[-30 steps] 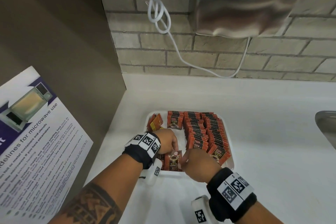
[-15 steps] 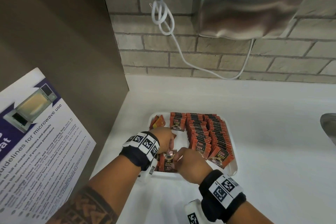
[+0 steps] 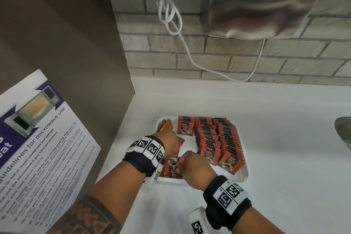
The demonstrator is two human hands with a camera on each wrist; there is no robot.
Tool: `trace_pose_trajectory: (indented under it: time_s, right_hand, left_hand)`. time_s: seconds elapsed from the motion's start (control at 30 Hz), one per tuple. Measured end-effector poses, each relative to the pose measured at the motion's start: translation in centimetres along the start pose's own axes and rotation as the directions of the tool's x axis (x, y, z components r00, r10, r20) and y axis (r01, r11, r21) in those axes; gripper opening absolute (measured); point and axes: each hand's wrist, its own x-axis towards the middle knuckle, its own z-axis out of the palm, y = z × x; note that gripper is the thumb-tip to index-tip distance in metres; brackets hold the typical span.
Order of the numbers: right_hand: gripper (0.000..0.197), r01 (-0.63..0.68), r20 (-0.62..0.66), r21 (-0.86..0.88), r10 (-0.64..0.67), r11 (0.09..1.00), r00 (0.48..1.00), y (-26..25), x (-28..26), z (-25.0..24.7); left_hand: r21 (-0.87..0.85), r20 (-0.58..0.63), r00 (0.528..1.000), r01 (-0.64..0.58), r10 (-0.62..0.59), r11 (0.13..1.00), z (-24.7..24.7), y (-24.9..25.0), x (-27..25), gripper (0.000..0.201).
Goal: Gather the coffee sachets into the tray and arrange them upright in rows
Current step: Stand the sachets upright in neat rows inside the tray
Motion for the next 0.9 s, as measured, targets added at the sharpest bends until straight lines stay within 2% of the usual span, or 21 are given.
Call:
trace_pose_trajectory:
  time_s: [0.17, 0.37, 0.47, 0.63, 0.67, 0.73, 0.9]
  right_hand:
    - [0.028, -0.027, 0.033, 0.035, 0.026, 0.999, 0.999, -0.8, 0.2, -0.3]
    - [0.048, -0.072, 0.05, 0.044, 0.07, 0.996, 0.996, -1.7, 0.6, -0.5]
    - [0.045, -0.06, 0.044, 0.007, 0.06, 0.998, 0.997, -2.0, 0.6, -0.9]
    - [0.042, -0.084, 0.05, -0.018, 0.085, 0.996, 0.995, -2.3, 0.6, -1.1]
    - [0.039, -0.085, 0.067, -0.016, 0.086, 0.996, 0.994, -2.4, 0.7, -1.0]
    - [0.021, -0.075, 0.093, -0.018, 0.077, 0.997, 0.993, -2.3, 1.1, -0.8]
    - [0.036, -0.089, 0.11, -0.028, 0.091, 0.996, 0.99, -2.2, 1.7, -0.7]
  left_hand:
    - [0.006, -0.018, 1.0, -0.011, 0.011, 1.0, -0.1, -0.3, -0.2, 0.027]
    - [0.025, 0.008, 1.0, -0.008, 0.008, 1.0, 0.2, -0.6, -0.3, 0.031]
    - [0.041, -0.018, 0.999, 0.038, -0.037, 0.998, 0.6, -0.8, -0.2, 0.027]
    - [0.047, 0.036, 0.993, 0.111, -0.112, 0.993, 0.8, -1.3, -0.1, 0.023]
    - [0.052, 0.041, 0.993, 0.112, -0.114, 0.992, 0.8, -1.3, -0.2, 0.024]
    - [0.063, 0.04, 0.993, 0.109, -0.112, 0.992, 0.9, -1.4, -0.1, 0.027]
    - [0.051, 0.055, 0.99, 0.129, -0.132, 0.99, 0.7, -1.2, -0.2, 0.023]
